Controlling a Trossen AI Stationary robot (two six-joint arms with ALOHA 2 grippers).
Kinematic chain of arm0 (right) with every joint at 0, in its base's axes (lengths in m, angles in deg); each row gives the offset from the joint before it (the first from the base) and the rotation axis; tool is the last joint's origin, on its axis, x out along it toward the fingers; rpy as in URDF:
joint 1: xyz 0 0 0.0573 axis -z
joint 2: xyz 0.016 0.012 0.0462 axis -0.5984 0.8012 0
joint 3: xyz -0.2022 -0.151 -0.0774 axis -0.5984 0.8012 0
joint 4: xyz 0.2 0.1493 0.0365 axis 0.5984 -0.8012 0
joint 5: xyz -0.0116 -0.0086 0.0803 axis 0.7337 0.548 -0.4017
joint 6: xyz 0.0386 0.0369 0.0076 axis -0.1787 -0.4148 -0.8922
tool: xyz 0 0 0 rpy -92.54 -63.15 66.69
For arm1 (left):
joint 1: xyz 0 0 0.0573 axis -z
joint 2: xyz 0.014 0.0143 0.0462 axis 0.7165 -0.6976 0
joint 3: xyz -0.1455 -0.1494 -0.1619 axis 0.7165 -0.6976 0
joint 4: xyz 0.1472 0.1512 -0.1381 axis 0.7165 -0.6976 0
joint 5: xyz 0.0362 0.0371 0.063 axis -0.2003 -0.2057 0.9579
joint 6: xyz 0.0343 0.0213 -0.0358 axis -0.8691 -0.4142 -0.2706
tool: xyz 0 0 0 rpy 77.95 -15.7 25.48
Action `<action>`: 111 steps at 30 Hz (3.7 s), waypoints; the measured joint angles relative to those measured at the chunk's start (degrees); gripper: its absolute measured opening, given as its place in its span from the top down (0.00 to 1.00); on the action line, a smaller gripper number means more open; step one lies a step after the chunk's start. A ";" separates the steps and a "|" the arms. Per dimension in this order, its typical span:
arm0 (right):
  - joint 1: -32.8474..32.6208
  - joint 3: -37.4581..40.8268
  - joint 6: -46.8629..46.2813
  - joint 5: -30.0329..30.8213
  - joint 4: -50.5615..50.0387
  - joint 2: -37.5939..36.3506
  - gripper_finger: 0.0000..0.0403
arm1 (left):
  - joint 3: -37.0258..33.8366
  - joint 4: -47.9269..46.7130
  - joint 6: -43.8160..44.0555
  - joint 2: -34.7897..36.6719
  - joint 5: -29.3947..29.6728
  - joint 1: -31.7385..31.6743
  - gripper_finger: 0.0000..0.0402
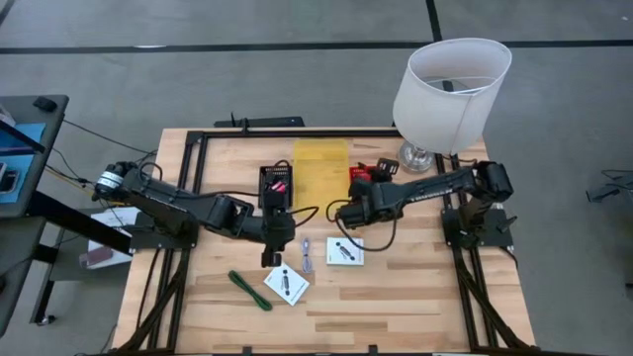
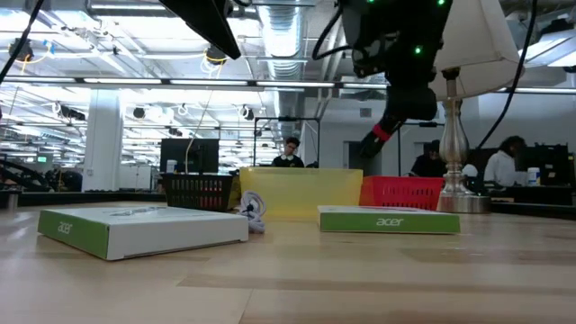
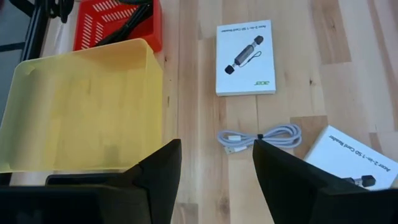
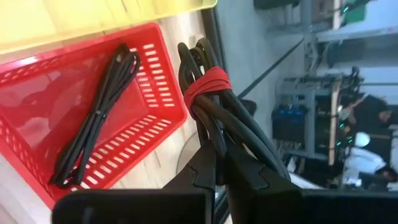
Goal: Pick and place items into bin
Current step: Put the black charger cable into the red bin, then put the green charger cable into the red bin
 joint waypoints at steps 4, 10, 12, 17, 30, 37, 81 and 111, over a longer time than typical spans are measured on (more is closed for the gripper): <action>0.76 0.00 0.01 -1.19 0.08 0.01 0.97 | -0.02 -0.14 0.17 0.00 0.00 0.37 0.52; 0.74 0.00 -0.02 -3.18 0.53 0.02 0.93 | -0.04 -0.14 0.21 0.00 0.02 0.45 0.52; 0.75 0.00 -0.43 -3.19 0.95 0.02 0.91 | -0.04 -0.14 0.21 0.00 0.04 0.47 0.52; 0.74 0.00 -0.47 -3.11 1.86 0.02 0.89 | -0.04 -0.14 0.66 0.00 0.04 0.47 0.52; 0.74 0.00 -0.64 -2.94 1.82 0.02 0.88 | -0.07 -0.15 0.84 0.00 0.02 0.47 0.52; 0.74 0.00 -1.96 -2.93 1.79 0.02 0.88 | -0.07 -0.22 1.08 0.00 0.02 0.47 0.52; -34.49 6.97 -49.63 14.40 8.26 -1.03 0.88 | -28.29 -3.97 11.07 38.50 -12.55 5.98 0.52; -34.99 8.41 -49.48 10.54 8.88 -1.03 0.88 | -33.86 4.91 7.77 9.03 -20.72 13.12 0.52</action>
